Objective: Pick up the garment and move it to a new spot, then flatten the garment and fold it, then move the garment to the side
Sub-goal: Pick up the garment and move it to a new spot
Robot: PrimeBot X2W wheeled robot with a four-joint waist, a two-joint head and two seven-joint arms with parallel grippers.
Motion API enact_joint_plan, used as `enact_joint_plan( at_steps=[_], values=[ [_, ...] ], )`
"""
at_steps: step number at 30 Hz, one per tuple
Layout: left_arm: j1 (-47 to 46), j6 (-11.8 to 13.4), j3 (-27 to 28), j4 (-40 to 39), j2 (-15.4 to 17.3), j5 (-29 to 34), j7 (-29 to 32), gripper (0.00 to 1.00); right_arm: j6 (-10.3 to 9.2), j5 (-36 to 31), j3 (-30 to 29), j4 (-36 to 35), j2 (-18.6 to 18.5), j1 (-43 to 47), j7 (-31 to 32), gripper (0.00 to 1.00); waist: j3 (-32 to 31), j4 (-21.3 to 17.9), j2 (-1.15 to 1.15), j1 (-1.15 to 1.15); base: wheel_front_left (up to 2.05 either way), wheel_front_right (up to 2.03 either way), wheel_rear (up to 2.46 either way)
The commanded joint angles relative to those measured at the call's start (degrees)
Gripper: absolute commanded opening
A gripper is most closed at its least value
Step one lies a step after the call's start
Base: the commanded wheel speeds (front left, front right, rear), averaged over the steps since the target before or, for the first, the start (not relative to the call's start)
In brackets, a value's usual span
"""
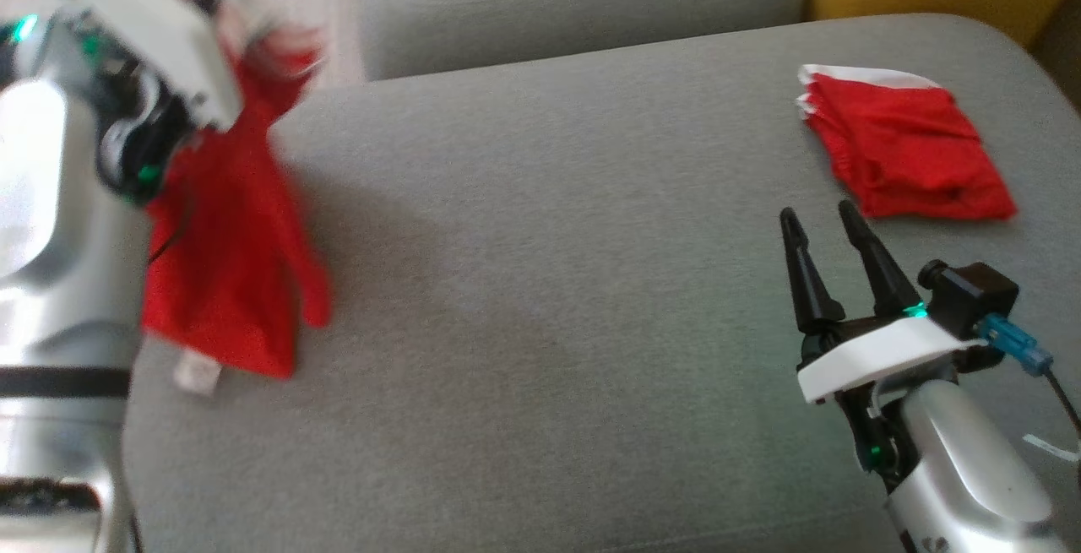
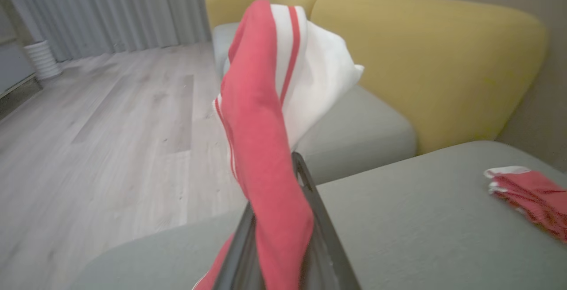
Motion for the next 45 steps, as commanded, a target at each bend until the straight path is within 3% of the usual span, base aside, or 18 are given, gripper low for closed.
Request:
enact_joint_plan(
  at_steps=[1,7,12,17,21,23,24,32,38,40,44,45],
  values=[
    [-5.1,-0.3,1.4,-3.4,1.8,-0.5,0.2,0.00,-0.04,-0.5,0.5,-1.7,0.4,-0.8,-0.6,1.00,-0.9,-1.4,0.00,0.00,0.00,0.00,0.00],
    [-6.2,-0.3,0.4,-14.5,-2.8,-4.7,1.6,0.00,-0.04,-0.8,-0.6,-2.0,0.4,-0.7,-0.6,1.00,-0.9,-3.8,0.00,0.00,0.00,0.00,0.00],
    [-2.4,-0.3,-0.4,-17.9,-5.4,-7.8,2.2,0.00,-0.04,-1.0,-1.0,-2.1,0.4,-0.2,-0.6,1.00,-0.1,-4.8,0.00,0.00,0.00,0.00,0.00],
    [4.0,-0.3,-4.7,-15.5,-5.0,-10.2,-0.6,0.00,-0.04,-0.7,-0.4,-2.0,0.5,-0.2,-0.6,1.00,1.5,-5.3,0.00,0.00,0.00,0.00,0.00],
    [7.2,-0.3,-11.2,-10.7,-2.2,-12.5,-6.5,0.00,-0.04,-0.6,0.8,-1.9,0.8,-1.0,-0.6,1.00,2.9,-5.7,0.00,0.00,0.00,0.00,0.00],
    [8.1,-0.3,-15.8,-8.1,-0.8,-14.5,-9.0,0.44,-0.04,-0.3,1.4,-2.0,0.8,-1.5,-0.6,1.00,3.5,-5.9,0.00,0.00,0.00,0.00,0.00],
    [8.4,-0.3,-17.1,-6.4,-0.5,-16.3,-10.0,0.99,-0.04,-0.2,1.6,-1.9,0.8,-1.7,-0.6,1.00,3.8,-6.0,0.00,0.00,0.00,0.00,0.00],
    [6.0,-0.3,-26.8,2.4,2.5,-21.9,-17.0,1.00,-0.04,0.5,2.5,-0.7,0.0,-1.7,-0.6,1.00,3.5,-4.7,0.00,0.00,0.00,0.00,0.00],
    [3.3,-0.3,-27.6,1.9,5.4,-22.1,-22.7,1.00,-0.04,0.3,2.2,-0.2,-0.2,-0.4,-0.6,1.00,0.6,-2.5,0.00,0.00,0.00,0.00,0.00],
    [3.6,1.0,-26.7,0.3,6.4,-21.7,-24.7,1.00,-0.04,0.1,2.1,-0.4,-0.2,0.1,-0.6,1.00,-0.2,-1.9,0.00,0.00,0.00,0.00,0.00],
    [8.0,7.5,-23.6,-5.8,9.0,-21.5,-28.7,1.00,-0.04,0.0,1.6,-1.0,-0.2,1.1,-0.6,1.00,-1.1,-0.9,0.00,0.00,0.00,0.00,0.00],
    [8.0,7.5,-23.6,-5.8,9.0,-21.5,-28.7,1.00,-0.04,0.0,1.6,-1.0,-0.2,1.1,-0.6,1.00,-1.1,-0.9,0.00,0.00,0.00,0.00,0.00]
  ],
)
